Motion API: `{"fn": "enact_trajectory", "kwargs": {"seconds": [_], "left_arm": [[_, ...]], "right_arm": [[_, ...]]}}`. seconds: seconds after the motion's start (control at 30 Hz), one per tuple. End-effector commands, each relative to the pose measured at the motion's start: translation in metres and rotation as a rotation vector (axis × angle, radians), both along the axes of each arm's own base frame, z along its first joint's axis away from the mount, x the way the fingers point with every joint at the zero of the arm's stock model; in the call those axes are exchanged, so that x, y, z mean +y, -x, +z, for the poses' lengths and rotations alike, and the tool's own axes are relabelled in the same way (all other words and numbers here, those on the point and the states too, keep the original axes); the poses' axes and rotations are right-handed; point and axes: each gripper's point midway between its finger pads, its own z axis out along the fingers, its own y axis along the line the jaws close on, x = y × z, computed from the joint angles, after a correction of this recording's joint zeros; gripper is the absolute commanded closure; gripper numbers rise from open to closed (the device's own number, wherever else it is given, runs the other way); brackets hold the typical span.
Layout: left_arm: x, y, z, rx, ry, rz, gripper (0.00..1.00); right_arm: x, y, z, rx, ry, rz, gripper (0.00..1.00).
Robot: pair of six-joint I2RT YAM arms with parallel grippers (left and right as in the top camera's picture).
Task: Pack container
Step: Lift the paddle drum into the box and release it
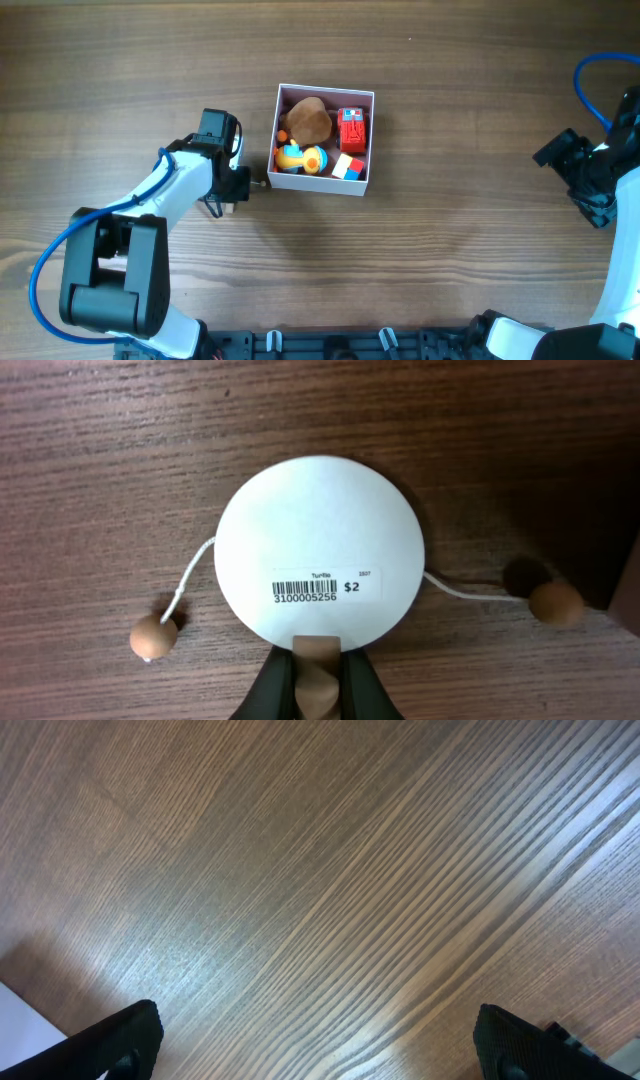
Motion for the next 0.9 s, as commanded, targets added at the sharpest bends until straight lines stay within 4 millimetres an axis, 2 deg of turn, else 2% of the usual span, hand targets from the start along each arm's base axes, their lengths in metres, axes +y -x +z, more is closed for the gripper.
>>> {"fn": "enact_trajectory", "kwargs": {"seconds": [0.0,0.1,0.2,0.3,0.33,0.4,0.43,0.53,0.6,0.67,0.7,0.8,0.87], "left_arm": [[0.0,0.021,-0.006,0.082,0.009,0.001,0.96],[0.0,0.017,0.017,0.084,0.009,0.003,0.96],[-0.002,0.004,0.053,0.028,0.018,0.002,0.96],[-0.01,-0.018,0.114,-0.097,0.04,-0.011,0.96],[-0.014,-0.021,0.128,-0.127,0.047,-0.021,0.96],[-0.028,-0.029,0.161,-0.205,0.065,-0.058,0.96],[-0.041,-0.032,0.178,-0.25,0.086,-0.091,0.96],[-0.084,-0.038,0.209,-0.361,0.143,-0.177,0.96],[-0.122,-0.04,0.216,-0.416,0.191,-0.238,0.96],[-0.156,-0.04,0.208,-0.422,0.226,-0.268,0.96],[-0.173,-0.042,0.198,-0.413,0.238,-0.286,0.96],[-0.204,-0.047,0.168,-0.38,0.245,-0.312,0.96],[-0.218,-0.05,0.143,-0.342,0.237,-0.319,0.96]], "right_arm": [[0.0,0.0,-0.001,-0.001,-0.003,0.006,0.0],[0.0,0.0,-0.001,-0.001,-0.003,0.006,0.0],[0.0,0.0,-0.001,-0.001,-0.003,0.006,0.0],[0.001,0.0,-0.001,0.0,-0.004,0.006,0.0],[0.0,0.0,-0.001,-0.001,-0.004,0.006,0.0],[0.0,0.0,-0.001,-0.001,-0.003,0.006,0.0],[0.0,0.0,-0.001,-0.001,-0.003,0.006,0.0],[0.001,0.0,-0.001,-0.001,-0.004,0.006,0.0],[0.001,0.0,-0.001,0.0,-0.004,0.006,0.0],[0.001,0.001,-0.001,0.003,-0.005,0.006,0.0],[0.001,0.001,-0.001,0.005,-0.006,0.006,0.0],[0.001,0.002,-0.001,0.006,-0.007,0.006,0.0],[0.001,0.002,-0.001,0.006,-0.007,0.006,0.0]]}}
